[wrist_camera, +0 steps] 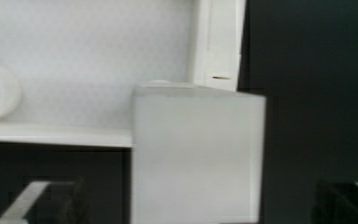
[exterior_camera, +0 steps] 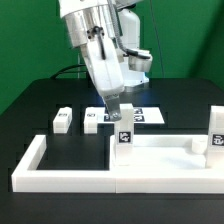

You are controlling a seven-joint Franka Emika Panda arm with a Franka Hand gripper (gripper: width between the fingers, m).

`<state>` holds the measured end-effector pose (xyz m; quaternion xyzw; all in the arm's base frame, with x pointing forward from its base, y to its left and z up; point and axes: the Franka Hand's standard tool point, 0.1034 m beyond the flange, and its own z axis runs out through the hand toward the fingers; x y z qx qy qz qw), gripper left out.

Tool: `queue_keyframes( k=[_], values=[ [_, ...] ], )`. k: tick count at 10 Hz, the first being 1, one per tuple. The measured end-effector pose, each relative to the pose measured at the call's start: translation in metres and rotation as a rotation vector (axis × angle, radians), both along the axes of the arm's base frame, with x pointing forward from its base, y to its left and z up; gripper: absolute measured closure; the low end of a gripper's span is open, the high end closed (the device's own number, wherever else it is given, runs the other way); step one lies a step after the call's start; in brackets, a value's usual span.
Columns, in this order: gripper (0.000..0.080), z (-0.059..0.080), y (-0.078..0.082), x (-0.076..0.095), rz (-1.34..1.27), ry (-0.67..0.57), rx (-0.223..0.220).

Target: Assemble desk

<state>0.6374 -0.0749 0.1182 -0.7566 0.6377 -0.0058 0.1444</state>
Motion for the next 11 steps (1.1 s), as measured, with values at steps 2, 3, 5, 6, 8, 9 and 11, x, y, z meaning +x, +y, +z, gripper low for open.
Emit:
queue_keyframes(
  k=[2,3,5,6,8,9,11],
  values=[
    [0.0152,-0.001,0.004,-0.001,0.339,-0.082,-0.056],
    [0.0152,-0.001,0.013,-0.003,0.387,-0.095,-0.07],
    [0.0151,-0.002,0.009,-0.003,0.516,-0.121,-0.1],
    [0.0151,-0.002,0.007,-0.005,0.656,-0.129,-0.129],
    [0.0151,-0.002,0.001,-0.01,1.145,-0.116,-0.193],
    [0.0151,-0.003,0.0,-0.013,1.276,-0.101,-0.171],
    [0.0178,-0.003,-0.001,-0.012,1.232,-0.095,-0.177]
  ],
)
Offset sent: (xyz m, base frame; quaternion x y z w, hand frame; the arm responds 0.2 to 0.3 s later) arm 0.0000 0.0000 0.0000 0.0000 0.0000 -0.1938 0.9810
